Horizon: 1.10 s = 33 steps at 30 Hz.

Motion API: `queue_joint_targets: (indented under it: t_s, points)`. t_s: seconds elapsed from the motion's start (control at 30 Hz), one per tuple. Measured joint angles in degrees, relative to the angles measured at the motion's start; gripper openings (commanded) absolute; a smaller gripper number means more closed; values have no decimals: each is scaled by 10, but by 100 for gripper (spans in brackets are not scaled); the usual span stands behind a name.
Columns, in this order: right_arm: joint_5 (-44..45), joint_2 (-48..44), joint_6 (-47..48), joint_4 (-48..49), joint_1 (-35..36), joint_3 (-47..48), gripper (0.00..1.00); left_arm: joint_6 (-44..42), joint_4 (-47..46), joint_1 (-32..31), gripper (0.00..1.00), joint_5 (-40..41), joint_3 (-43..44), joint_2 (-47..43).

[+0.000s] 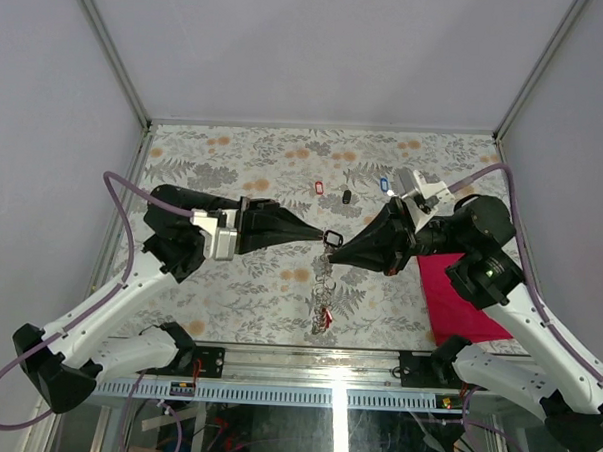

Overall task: Put the keys on the keyring
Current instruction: Insert the key onto the keyring.

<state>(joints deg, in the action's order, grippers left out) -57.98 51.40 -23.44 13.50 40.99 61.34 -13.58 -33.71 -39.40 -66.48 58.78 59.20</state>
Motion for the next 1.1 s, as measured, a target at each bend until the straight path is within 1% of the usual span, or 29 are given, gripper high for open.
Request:
queue_joint_targets:
  t_s: [0.07,0.17,0.3,0.4,0.57,0.63,0.7,0.9,1.0,1.1]
  points:
    - [0,3,-9,9,-1,-6,0,2,-5,0,0,1,-2,-6]
    - [-4,10,-43,47,-10,-21,0,9,-15,1,0,4,-7,-12]
    - [-22,22,-124,149,-52,-52,0,35,-54,14,0,6,-23,-12]
    - [-33,40,-201,250,-80,-77,0,83,-123,41,0,5,-43,-3]
    - [-41,99,-352,468,-105,-108,0,210,-295,88,0,5,-75,38]
    - [-41,126,-404,537,-108,-110,0,257,-357,96,0,5,-80,58]
    - [-41,143,-440,582,-109,-110,0,289,-399,99,0,5,-81,70]
    - [-40,146,-460,617,-109,-110,0,334,-466,99,0,5,-81,74]
    - [-40,145,-456,612,-109,-110,0,341,-478,99,0,5,-83,74]
    - [-40,135,-433,577,-109,-110,0,337,-476,103,0,7,-90,70]
